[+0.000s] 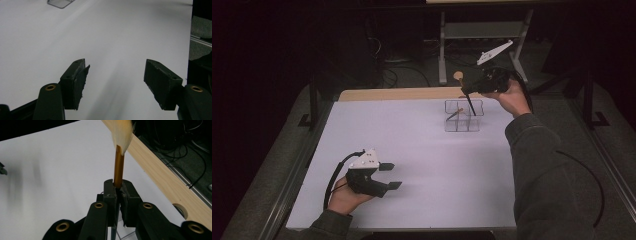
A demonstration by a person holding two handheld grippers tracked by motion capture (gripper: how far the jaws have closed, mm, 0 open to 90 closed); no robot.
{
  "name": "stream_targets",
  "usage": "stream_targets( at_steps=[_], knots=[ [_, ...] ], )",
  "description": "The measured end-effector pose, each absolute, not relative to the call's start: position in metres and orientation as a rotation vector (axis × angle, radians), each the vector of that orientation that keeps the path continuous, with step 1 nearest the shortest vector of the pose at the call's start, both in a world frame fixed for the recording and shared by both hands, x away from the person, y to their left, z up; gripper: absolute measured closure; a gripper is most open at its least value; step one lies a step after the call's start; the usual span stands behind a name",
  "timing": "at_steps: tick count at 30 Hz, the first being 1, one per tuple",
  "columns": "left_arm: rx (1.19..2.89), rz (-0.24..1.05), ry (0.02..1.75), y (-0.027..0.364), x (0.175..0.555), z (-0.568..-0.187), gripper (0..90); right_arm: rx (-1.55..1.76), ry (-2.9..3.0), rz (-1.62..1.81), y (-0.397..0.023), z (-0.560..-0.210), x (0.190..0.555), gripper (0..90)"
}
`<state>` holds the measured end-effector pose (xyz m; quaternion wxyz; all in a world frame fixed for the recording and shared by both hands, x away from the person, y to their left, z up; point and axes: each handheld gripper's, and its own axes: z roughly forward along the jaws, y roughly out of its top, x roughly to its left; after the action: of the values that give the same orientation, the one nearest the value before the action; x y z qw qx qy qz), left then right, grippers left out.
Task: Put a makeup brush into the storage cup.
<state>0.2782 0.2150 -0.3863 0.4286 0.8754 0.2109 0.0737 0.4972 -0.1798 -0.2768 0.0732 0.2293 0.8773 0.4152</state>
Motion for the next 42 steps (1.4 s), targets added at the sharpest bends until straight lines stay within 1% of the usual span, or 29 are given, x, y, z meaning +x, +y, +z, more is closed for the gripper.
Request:
stream_targets(
  at_steps=[9,15,17,21,42],
  knots=[
    [2.175,0.182,0.539,0.218,0.277,-0.386,33.1,0.721,2.604,1.238,-0.177,-0.284,0.512,82.9],
    [2.186,0.187,0.537,0.218,0.278,-0.387,32.9,0.751,2.605,1.242,-0.169,-0.289,0.516,82.8],
    [2.161,0.169,0.544,0.217,0.277,-0.387,32.6,0.737,2.608,1.233,-0.167,-0.291,0.518,82.8],
    [2.161,0.173,0.542,0.217,0.278,-0.387,32.1,0.751,2.606,1.232,-0.164,-0.295,0.521,82.8],
    [2.169,0.182,0.548,0.221,0.277,-0.386,31.0,0.820,2.621,1.187,-0.161,-0.312,0.520,82.5]
  ],
)
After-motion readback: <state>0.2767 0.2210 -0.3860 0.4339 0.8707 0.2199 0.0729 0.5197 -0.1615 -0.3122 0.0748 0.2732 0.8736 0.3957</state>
